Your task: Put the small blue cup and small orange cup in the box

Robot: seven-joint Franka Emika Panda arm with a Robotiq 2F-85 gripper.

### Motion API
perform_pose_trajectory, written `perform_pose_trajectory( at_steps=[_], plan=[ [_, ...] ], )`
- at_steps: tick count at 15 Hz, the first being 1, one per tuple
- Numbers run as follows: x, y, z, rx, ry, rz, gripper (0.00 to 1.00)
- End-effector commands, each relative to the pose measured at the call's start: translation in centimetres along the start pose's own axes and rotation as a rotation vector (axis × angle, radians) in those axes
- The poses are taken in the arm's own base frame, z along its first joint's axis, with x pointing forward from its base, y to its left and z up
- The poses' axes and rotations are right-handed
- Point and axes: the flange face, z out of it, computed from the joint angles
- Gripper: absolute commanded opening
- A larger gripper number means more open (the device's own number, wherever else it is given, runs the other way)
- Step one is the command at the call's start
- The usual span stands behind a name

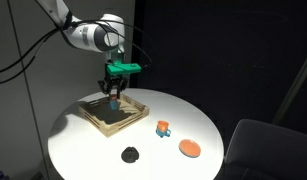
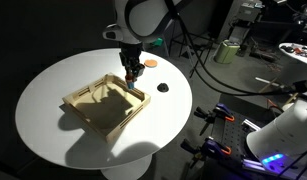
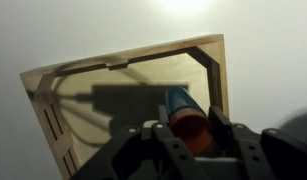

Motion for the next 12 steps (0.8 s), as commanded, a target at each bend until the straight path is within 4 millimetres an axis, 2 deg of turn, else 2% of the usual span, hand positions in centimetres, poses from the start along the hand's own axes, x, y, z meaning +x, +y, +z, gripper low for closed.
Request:
perform_pose_trajectory(
  at_steps=[1,3,4,10,11,12],
  plan=[
    [-0.1,1.0,-1.0,-0.008,-0.009,-0.021,0.20],
    [-0.2,1.2,-1.5,-0.010,-0.001,-0.009,0.20],
    [0.1,0.5,-0.7,-0.011,0.004,0.003,0.45],
    [0.0,0.7,-0.9,-0.014,0.005,0.005,0.45],
    [-0.3,1.3,-1.2,-0.019,0.018,0.017,0.20],
    [-0.2,1.7,-1.2,-0.020,0.026,0.019,0.20]
  ],
)
